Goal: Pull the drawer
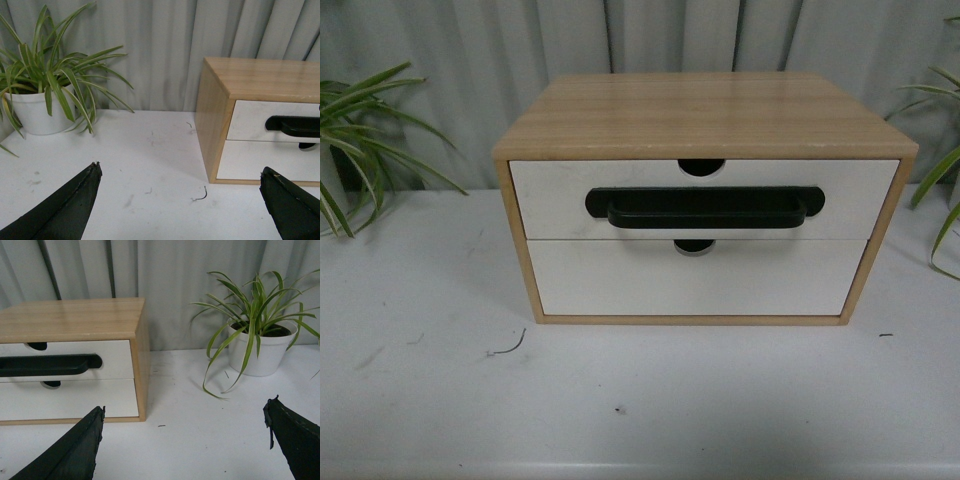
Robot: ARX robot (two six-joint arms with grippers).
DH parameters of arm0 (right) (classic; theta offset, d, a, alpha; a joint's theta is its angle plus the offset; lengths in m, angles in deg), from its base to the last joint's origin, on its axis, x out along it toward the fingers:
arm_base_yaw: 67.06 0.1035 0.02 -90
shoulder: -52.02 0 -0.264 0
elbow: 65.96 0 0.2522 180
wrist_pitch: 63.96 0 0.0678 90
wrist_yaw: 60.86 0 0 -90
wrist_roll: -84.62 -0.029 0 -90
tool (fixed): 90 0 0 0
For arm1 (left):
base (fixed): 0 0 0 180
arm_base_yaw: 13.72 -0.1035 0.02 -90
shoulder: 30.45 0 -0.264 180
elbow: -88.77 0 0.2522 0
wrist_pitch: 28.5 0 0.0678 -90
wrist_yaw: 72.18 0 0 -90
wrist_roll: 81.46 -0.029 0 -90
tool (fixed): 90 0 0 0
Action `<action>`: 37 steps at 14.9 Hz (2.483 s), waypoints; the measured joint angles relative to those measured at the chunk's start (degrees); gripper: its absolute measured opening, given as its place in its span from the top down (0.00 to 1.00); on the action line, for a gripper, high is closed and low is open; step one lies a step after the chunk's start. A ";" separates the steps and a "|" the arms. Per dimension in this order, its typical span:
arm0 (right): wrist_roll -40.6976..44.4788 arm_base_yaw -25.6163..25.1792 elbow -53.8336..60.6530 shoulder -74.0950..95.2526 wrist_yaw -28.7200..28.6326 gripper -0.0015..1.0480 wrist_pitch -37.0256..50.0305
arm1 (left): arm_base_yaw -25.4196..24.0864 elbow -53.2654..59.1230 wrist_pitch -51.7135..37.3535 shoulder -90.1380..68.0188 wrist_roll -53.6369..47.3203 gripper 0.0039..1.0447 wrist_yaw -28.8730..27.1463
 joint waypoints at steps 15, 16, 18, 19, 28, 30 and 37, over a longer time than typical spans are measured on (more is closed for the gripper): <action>0.00 0.00 0.00 0.00 0.00 0.06 0.00 | 0.00 0.00 0.00 0.00 0.00 0.06 0.00; -0.11 0.00 -0.02 0.07 -0.02 0.06 -0.28 | 0.00 0.00 0.00 0.00 0.00 0.06 0.00; -3.67 1.03 -0.70 8.61 -0.24 0.06 3.58 | 7.10 -5.68 13.40 -8.13 7.02 0.06 -16.02; -4.33 1.90 -1.84 17.33 -0.76 0.06 12.20 | 8.94 -9.66 13.42 -18.73 14.80 0.06 -28.79; -2.32 9.94 -40.30 79.14 0.15 0.06 36.37 | 7.30 -35.06 -24.76 -70.34 16.92 0.06 -19.47; 3.43 12.28 -44.37 81.94 -3.74 0.06 36.61 | 11.08 -40.98 -25.42 -75.84 12.52 0.06 -13.53; 52.96 8.13 -50.75 84.78 -29.77 0.06 16.85 | 24.50 -58.60 0.13 -85.48 -23.39 0.06 11.04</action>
